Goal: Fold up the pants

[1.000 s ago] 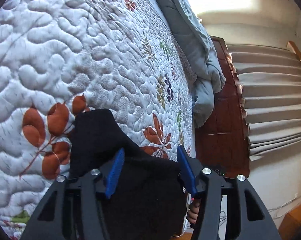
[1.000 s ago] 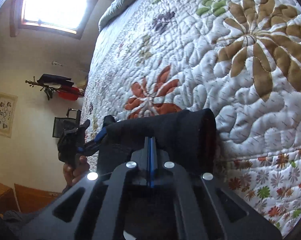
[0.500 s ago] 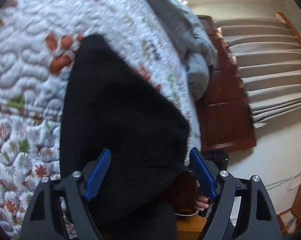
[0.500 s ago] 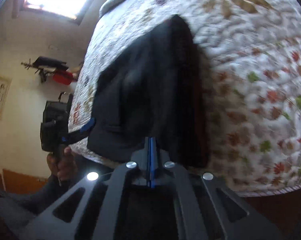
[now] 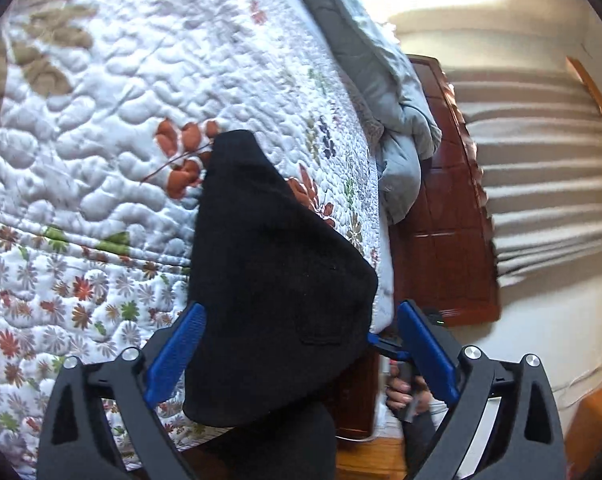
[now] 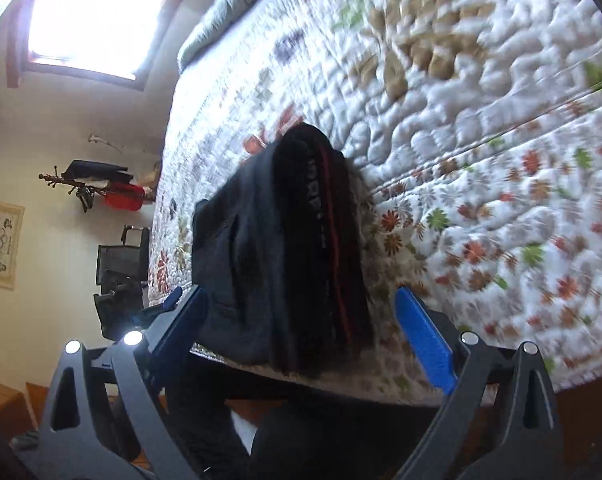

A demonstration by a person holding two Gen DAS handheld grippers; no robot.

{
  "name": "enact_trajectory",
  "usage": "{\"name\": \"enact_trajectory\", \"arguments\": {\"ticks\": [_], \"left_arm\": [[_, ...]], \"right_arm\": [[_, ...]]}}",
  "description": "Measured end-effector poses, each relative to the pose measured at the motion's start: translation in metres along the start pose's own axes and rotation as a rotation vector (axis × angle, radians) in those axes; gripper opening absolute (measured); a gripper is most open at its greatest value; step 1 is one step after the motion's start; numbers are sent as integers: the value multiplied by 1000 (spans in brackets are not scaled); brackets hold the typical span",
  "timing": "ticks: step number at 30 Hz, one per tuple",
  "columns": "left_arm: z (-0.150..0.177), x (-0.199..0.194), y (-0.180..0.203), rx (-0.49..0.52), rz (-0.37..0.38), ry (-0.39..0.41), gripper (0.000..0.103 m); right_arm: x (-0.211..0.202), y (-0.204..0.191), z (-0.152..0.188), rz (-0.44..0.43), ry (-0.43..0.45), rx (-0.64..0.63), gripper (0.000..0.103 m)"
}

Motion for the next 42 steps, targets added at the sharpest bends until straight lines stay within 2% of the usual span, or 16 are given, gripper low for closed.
{"name": "enact_trajectory", "arguments": {"ticks": [8, 15, 19, 22, 25, 26, 27, 28, 29, 30, 32, 35, 42], "left_arm": [[-13, 37, -28, -63, -37, -119, 97], [-17, 73, -33, -44, -44, -198, 97], [-18, 82, -31, -28, -55, -221, 98], [-16, 83, -29, -20, -67, -233, 98], [-13, 87, -22, 26, -106, -241, 98], [-12, 88, -20, 37, -118, -241, 98], [-11, 88, -20, 46, -130, -241, 97], [-10, 88, -20, 55, -146, -241, 95], [-9, 87, -19, 63, -162, -240, 91], [-9, 87, -19, 70, -178, -240, 87], [-8, 85, -24, 76, -233, -239, 63], [-9, 75, -34, 40, -226, -230, 47], [-8, 68, -35, 31, -227, -190, 36]], "right_arm": [[48, 3, -20, -53, -112, 18, 96], [59, -4, -28, -129, -135, -5, 101], [70, -19, -28, -152, -181, -43, 101], [80, -28, -25, -104, -205, -91, 101], [80, -28, -27, -116, -198, -69, 101], [80, -28, -26, -102, -197, -75, 99], [82, -30, -27, -79, -194, -86, 89], [83, -31, -25, -49, -197, -98, 78], [83, -30, -23, -5, -201, -101, 62], [83, -31, -22, -12, -200, -88, 55], [81, -35, -20, 9, -188, -105, 52], [79, -41, -18, 31, -165, -110, 48], [70, -67, -12, 78, -105, -120, 40]]}}
Point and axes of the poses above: each gripper's, at about its wrist camera, not at the fingertips, and x roughly the way its jaws point, y to its right, z to its underside, the point moved 6 cm from there along x, roughly the way its jaws point, and after that the axes turned 4 degrees about -y, right-handed, at the moved point
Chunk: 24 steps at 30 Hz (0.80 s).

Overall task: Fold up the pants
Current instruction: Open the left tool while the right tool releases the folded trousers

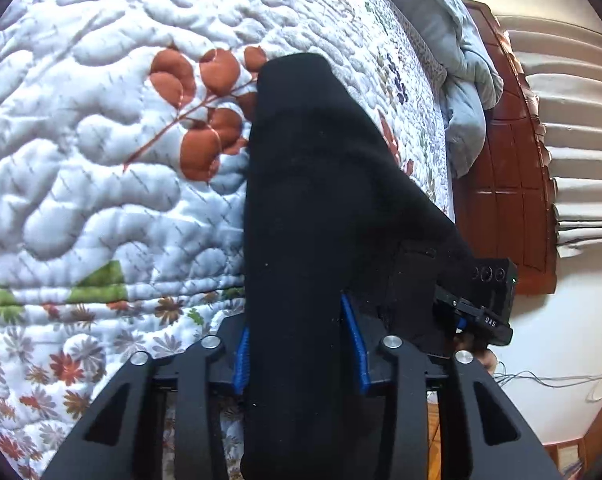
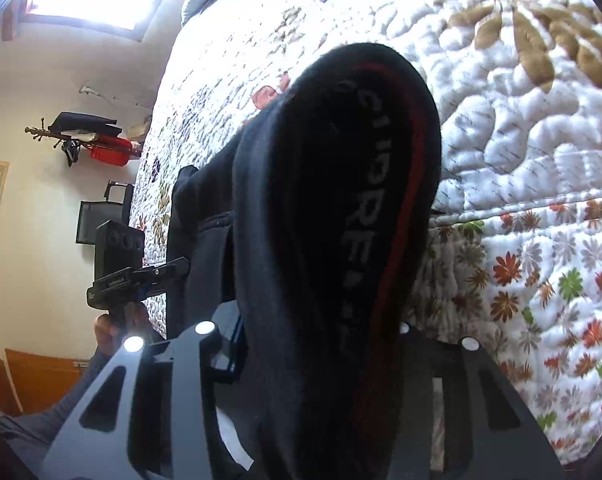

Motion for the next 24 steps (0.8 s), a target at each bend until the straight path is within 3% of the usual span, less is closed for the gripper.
{"name": "enact_trajectory", "arguments": {"ticks": [12, 18, 22, 24], "left_arm": [[-3, -70, 24, 76, -3, 117, 30], [-22, -138, 10, 73, -30, 229, 27], [-45, -195, -6, 47, 19, 309, 23], [-55, -212, -13, 44, 7, 331, 23]], "right_arm": [[-20, -82, -4, 36, 34, -123, 36], [-1, -127, -41, 40, 36, -183, 36], [24, -154, -73, 28, 12, -220, 34], [39, -166, -89, 63, 8, -246, 34]]}}
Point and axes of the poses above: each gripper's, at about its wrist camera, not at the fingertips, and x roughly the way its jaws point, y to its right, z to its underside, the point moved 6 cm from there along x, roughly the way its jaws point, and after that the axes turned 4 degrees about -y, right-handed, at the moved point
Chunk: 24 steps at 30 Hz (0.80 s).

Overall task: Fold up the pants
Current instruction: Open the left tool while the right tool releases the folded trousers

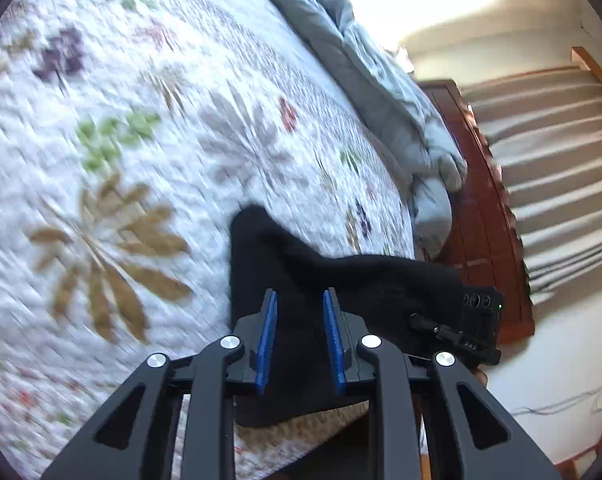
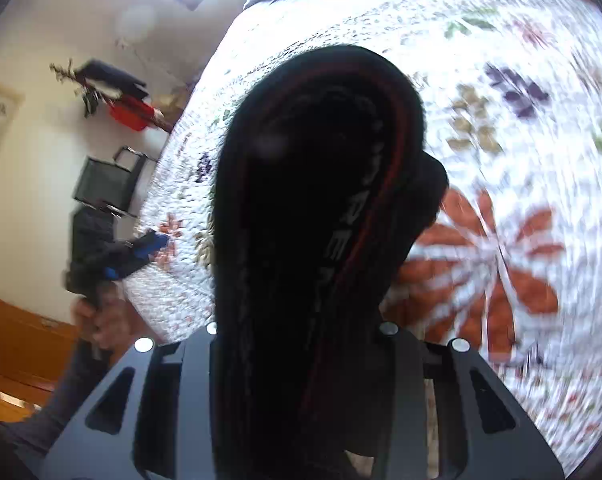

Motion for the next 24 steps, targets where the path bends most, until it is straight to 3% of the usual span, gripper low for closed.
{"name": "enact_trajectory", "arguments": {"ticks": [3, 6, 8, 9, 11, 13, 18, 22, 24], "left_arm": [[-12, -14, -23, -31, -17, 14, 23], [-3, -8, -31, -31, -3, -17, 23], [13, 14, -36, -45, 57, -100, 23], [24, 33, -38, -51, 50, -140, 24], [39, 60, -42, -65, 31, -187, 51], [49, 85, -45, -78, 18, -196, 61], [52, 106, -46, -111, 47, -186, 73], [56, 126, -26, -86, 92, -236, 74], [59, 140, -24, -81, 78, -263, 73]], "right_arm": [[9, 10, -17, -5, -16, 41, 34], [5, 20, -11, -19, -28, 47, 34], [2, 29, -5, -28, -29, 69, 34], [2, 32, -4, -31, -29, 78, 34], [4, 42, 1, -37, -29, 98, 34], [6, 55, 5, -53, -27, 135, 34], [11, 77, 14, -100, -29, 172, 34], [17, 91, 18, -132, -30, 190, 34], [20, 100, 20, -151, -32, 203, 35]]}}
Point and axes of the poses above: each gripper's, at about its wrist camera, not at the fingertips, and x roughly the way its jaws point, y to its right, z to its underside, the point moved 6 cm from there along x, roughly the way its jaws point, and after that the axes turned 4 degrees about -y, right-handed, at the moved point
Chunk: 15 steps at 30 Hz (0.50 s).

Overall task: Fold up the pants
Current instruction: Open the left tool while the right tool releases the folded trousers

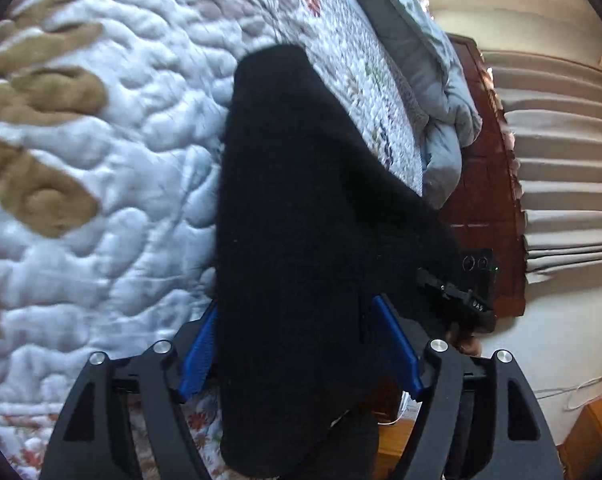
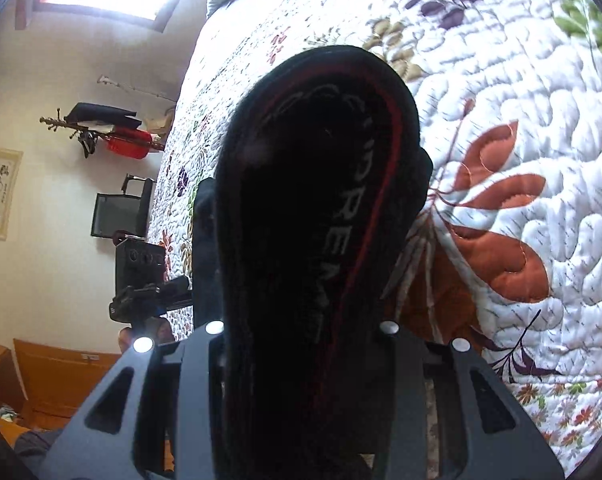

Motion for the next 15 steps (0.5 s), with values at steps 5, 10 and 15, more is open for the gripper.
{"name": "enact_trajectory", "arguments": {"ticks": [5, 10, 15], "left_arm": [[-1, 1, -1, -17, -47, 25, 32], [-1, -11, 30, 47, -95, 59, 26], [-13, -51, 66, 122, -100, 99, 26]], "right_arm": [[3, 5, 3, -17, -4, 5, 35], [-3, -7, 3, 25, 2, -21, 34], [-13, -60, -9, 23, 42, -93, 34]]}}
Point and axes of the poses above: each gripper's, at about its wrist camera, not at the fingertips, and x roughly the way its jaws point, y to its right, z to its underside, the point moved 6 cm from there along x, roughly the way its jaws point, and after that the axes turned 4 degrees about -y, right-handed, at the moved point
